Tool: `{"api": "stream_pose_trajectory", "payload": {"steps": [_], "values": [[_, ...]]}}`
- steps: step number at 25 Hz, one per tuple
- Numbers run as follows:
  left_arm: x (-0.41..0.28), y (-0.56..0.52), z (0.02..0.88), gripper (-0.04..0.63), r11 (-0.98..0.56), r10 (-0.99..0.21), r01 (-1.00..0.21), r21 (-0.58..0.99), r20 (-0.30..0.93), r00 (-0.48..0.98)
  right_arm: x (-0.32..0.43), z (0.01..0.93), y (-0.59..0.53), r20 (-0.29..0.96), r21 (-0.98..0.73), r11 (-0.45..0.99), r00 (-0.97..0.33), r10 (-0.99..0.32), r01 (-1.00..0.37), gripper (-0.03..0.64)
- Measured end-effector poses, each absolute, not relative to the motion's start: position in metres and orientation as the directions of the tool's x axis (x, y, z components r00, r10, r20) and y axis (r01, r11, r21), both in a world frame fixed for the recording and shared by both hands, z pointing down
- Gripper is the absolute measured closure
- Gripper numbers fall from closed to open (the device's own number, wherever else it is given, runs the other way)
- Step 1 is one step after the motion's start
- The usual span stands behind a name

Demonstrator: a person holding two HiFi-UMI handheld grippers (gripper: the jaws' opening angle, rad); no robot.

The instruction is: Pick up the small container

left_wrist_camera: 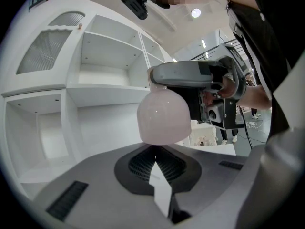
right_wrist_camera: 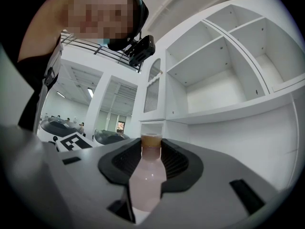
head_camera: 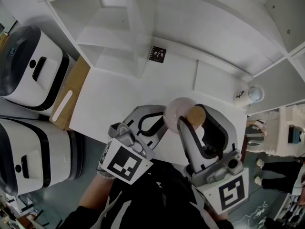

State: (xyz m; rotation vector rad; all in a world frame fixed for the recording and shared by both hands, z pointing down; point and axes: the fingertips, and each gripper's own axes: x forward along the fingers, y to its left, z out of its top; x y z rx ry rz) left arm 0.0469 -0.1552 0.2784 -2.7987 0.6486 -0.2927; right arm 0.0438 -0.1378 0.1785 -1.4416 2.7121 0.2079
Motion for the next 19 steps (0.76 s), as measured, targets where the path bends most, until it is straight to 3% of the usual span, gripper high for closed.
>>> {"api": "stream_pose_trajectory", "payload": {"steps": [19], "values": [[0.0442,-0.1516,0.2810,0.594,-0.871,-0.455,-0.407,-0.275,0.142,0.879,0.0417,0.1808,-0.1354,-0.111,0.084,0.550,-0.557,-0.823,-0.831,0.483]]}}
